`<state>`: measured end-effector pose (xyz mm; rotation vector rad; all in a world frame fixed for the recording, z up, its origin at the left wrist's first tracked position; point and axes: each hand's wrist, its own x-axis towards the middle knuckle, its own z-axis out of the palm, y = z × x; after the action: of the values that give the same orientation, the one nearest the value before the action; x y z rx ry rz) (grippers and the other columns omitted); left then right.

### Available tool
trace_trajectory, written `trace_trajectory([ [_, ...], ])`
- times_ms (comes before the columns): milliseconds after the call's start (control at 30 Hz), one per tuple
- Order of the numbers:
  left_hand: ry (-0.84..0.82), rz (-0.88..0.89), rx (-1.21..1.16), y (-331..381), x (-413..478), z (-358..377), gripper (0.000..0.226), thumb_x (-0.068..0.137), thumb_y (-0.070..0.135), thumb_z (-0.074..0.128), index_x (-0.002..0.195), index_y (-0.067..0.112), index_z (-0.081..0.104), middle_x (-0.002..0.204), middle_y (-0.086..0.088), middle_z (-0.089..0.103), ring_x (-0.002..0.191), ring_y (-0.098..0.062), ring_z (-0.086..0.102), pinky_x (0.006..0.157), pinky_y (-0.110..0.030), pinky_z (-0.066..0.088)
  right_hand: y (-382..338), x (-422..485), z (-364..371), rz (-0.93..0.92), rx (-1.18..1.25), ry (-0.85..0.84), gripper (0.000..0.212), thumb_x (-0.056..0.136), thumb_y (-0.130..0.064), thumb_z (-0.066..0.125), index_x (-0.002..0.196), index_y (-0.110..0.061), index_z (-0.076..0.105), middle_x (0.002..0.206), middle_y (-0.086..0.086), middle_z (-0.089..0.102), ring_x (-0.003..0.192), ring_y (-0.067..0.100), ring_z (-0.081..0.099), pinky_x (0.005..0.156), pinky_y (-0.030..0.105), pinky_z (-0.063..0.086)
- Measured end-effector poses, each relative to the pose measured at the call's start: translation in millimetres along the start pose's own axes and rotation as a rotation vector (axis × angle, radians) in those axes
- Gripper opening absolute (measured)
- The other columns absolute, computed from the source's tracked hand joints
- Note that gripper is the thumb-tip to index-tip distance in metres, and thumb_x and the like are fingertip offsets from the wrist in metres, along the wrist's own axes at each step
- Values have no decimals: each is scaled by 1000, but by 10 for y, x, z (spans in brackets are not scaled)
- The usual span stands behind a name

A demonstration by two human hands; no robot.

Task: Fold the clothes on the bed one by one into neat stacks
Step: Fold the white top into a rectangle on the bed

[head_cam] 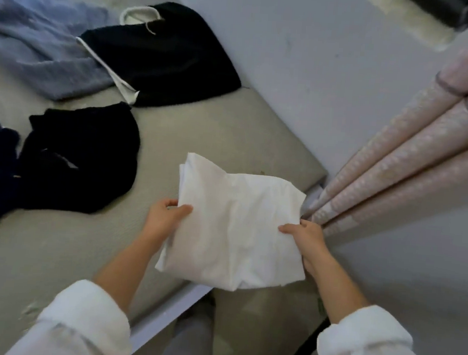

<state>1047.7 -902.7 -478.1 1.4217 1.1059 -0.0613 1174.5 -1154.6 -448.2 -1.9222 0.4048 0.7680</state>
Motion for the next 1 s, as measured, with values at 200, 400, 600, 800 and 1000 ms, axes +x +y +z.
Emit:
trace_trajectory([
  [200, -161, 70, 180, 805, 904, 581, 41, 75, 5, 67, 115, 7, 63, 103, -11, 69, 83, -24, 66, 71, -34, 53, -434, 730, -101, 60, 111, 77, 12, 78, -10, 70, 82, -17, 61, 89, 5, 67, 83, 26, 62, 73, 35, 52],
  [400, -211, 146, 302, 1648, 1864, 1177, 34, 76, 5, 67, 107, 18, 61, 87, -1, 67, 73, -14, 63, 56, -24, 46, -808, 1557, -163, 138, 214, 137, 26, 78, -9, 70, 103, -9, 66, 99, 8, 69, 89, 29, 65, 77, 39, 54],
  [600, -238, 270, 478, 2357, 2690, 1706, 37, 76, 11, 68, 112, 21, 63, 83, 1, 66, 72, -14, 63, 62, -27, 47, -1017, 2331, -177, 205, 343, 183, 38, 78, -8, 72, 114, -3, 64, 108, 12, 69, 95, 32, 65, 88, 46, 54],
  [800, -32, 382, 610, 2491, 3356, 2006, 43, 81, 17, 65, 124, 18, 59, 106, -7, 66, 86, -21, 62, 71, -29, 48, -958, 2801, -56, 260, 511, 156, 37, 83, -5, 68, 119, -5, 62, 111, 10, 68, 92, 25, 65, 65, 29, 52],
  [1000, -56, 409, 1140, 1626, 3368, 1917, 62, 93, 41, 50, 148, 35, 23, 159, -7, 7, 145, -31, 3, 115, -54, 9, -555, 2877, 166, 389, 238, 162, 53, 83, -19, 72, 128, -2, 49, 119, 9, 59, 94, 21, 54, 73, 29, 43],
])
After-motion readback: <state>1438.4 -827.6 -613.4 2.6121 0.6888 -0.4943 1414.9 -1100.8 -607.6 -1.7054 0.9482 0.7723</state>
